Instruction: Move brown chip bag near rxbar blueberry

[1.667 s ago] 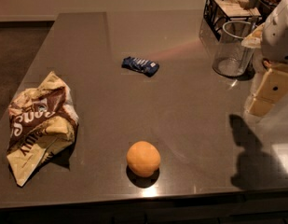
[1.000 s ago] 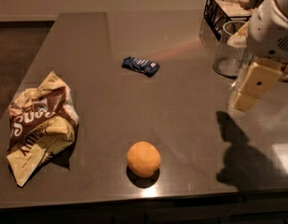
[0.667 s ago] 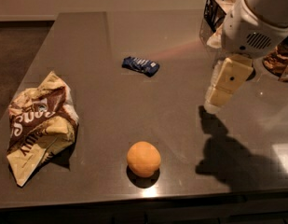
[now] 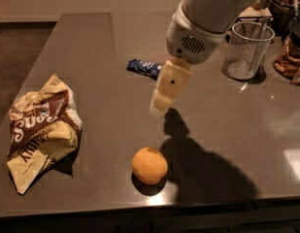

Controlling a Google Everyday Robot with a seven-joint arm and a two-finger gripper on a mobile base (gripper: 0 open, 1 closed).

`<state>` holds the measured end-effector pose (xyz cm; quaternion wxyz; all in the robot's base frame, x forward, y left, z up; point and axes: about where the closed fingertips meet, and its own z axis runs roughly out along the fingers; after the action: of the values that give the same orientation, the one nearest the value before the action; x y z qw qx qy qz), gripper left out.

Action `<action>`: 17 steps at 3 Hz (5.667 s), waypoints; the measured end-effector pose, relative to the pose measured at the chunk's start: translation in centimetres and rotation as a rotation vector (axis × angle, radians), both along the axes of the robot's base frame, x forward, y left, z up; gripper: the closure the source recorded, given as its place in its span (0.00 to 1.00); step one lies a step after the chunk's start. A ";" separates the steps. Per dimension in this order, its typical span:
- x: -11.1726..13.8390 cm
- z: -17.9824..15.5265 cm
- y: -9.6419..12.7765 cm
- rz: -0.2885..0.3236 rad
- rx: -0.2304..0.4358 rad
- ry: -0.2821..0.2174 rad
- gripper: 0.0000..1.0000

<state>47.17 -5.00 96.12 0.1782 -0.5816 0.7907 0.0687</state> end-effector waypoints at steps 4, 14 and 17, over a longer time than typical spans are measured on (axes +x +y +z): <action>-5.7 -3.4 17.7 0.079 -0.031 0.126 0.00; 10.2 -5.3 5.6 -0.297 -0.165 0.029 0.83; 10.2 -6.4 4.6 -0.222 -0.174 0.038 0.12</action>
Offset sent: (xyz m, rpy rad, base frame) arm -0.0508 0.1607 -0.0293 -0.0254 0.2019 0.0247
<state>57.37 -0.45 89.76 0.1187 -0.5023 0.8565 -0.0093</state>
